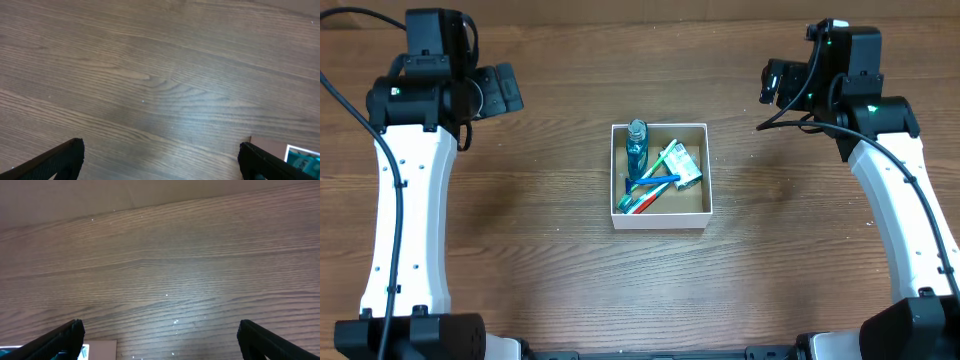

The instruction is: Pack container

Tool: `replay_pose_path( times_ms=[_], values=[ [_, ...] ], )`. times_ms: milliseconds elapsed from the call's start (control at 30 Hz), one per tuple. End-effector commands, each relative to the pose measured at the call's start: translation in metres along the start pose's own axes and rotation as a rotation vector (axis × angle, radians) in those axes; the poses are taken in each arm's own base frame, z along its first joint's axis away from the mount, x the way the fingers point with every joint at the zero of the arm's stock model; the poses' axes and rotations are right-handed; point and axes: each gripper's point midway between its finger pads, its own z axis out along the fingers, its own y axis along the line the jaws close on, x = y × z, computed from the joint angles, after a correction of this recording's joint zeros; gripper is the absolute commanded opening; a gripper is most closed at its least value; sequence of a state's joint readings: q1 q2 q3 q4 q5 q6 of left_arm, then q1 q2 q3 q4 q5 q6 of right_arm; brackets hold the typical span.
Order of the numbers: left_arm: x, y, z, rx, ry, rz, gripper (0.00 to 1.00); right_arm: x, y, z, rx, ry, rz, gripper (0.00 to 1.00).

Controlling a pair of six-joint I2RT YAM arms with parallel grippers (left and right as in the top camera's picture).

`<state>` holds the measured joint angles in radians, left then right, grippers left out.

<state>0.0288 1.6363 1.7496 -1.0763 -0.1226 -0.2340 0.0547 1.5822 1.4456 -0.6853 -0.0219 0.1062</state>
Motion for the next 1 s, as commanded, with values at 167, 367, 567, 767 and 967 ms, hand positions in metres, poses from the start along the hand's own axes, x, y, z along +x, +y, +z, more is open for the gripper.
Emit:
replay_pose_path(
  times_ms=[167, 367, 567, 767, 967],
  values=[
    [-0.001, 0.000, -0.009, 0.019, 0.000, 0.025, 1.00, 0.008, 0.001, -0.020, 0.002, 0.040, 0.024, 1.00],
    [0.017, 0.005, -0.034, 0.030, -0.029, 0.045, 1.00, 0.014, 0.000, -0.050, 0.002, -0.004, 0.087, 1.00],
    [0.062, 0.011, -0.063, 0.103, -0.154, 0.053, 1.00, 0.050, -0.008, -0.084, 0.035, -0.091, 0.083, 1.00],
    [0.113, 0.026, -0.086, 0.129, -0.297, 0.046, 1.00, 0.103, -0.012, -0.107, 0.002, -0.164, 0.072, 1.00],
    [0.154, 0.038, -0.097, 0.137, -0.372, 0.031, 1.00, 0.140, -0.021, -0.132, -0.002, -0.198, 0.073, 1.00]
  ],
)
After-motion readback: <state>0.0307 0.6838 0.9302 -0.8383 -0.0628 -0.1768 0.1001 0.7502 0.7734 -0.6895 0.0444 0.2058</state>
